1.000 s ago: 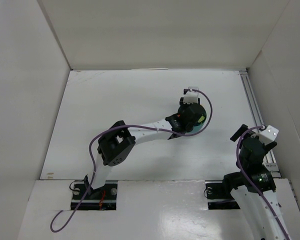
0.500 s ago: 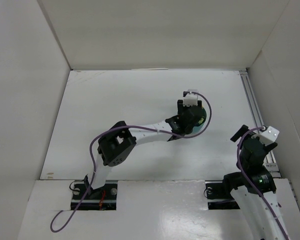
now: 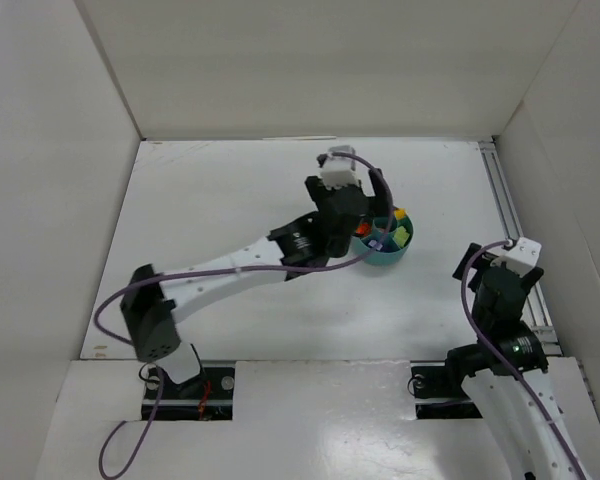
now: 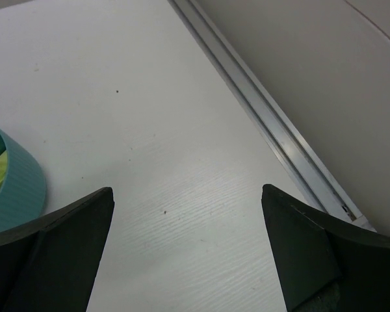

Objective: Sort the legos into containers by color

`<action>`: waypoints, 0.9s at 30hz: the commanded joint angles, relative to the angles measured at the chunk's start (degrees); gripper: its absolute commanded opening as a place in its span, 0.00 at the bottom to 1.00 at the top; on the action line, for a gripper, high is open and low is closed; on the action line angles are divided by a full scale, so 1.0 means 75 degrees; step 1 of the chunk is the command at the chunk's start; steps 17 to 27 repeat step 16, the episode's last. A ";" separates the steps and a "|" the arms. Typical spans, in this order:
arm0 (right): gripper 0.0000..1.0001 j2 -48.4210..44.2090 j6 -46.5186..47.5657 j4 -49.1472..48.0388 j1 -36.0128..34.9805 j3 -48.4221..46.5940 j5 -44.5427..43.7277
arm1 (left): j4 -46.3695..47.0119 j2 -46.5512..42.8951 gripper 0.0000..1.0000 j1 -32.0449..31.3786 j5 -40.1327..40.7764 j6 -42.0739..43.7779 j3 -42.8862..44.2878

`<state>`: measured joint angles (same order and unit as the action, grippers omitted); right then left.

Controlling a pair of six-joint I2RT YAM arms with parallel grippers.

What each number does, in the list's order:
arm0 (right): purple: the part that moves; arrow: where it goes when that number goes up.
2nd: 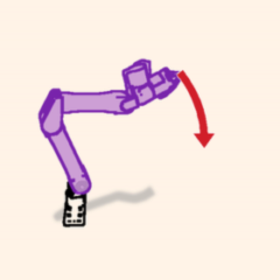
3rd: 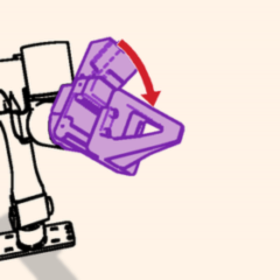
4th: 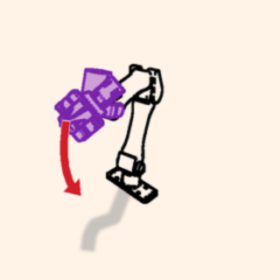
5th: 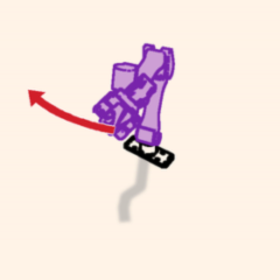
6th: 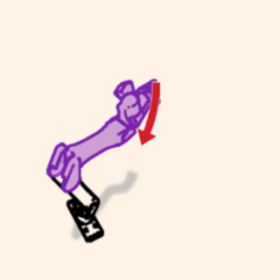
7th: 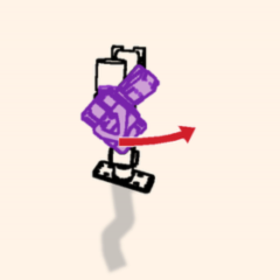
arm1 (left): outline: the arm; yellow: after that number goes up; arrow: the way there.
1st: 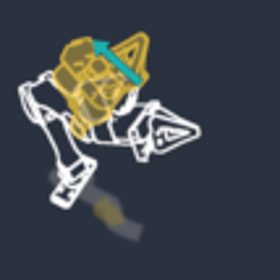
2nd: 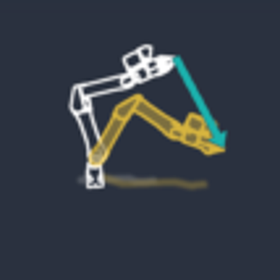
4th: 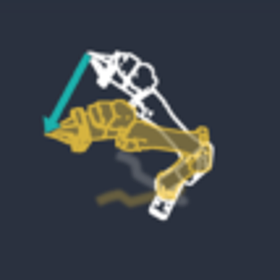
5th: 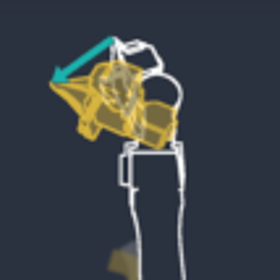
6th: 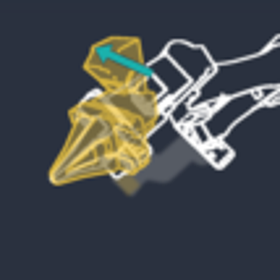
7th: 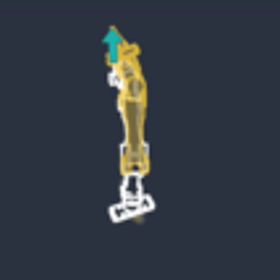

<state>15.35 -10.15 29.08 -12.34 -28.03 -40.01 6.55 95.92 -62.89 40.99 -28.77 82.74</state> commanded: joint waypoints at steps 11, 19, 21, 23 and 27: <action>0.99 0.1902 0.0791 -0.0785 0.0040 -0.0645 0.1104 | -0.4869 -0.5275 1.00 0.3367 -0.1036 -0.3874 -0.4045; 0.99 0.2066 0.0966 -0.0888 0.0040 -0.0645 0.1291 | -0.5161 -0.6460 1.00 0.3534 -0.1036 -0.4027 -0.4785; 0.99 0.2066 0.0966 -0.0888 0.0040 -0.0645 0.1291 | -0.5161 -0.6460 1.00 0.3534 -0.1036 -0.4027 -0.4785; 0.99 0.2066 0.0966 -0.0888 0.0040 -0.0645 0.1291 | -0.5161 -0.6460 1.00 0.3534 -0.1036 -0.4027 -0.4785; 0.99 0.2066 0.0966 -0.0888 0.0040 -0.0645 0.1291 | -0.5161 -0.6460 1.00 0.3534 -0.1036 -0.4027 -0.4785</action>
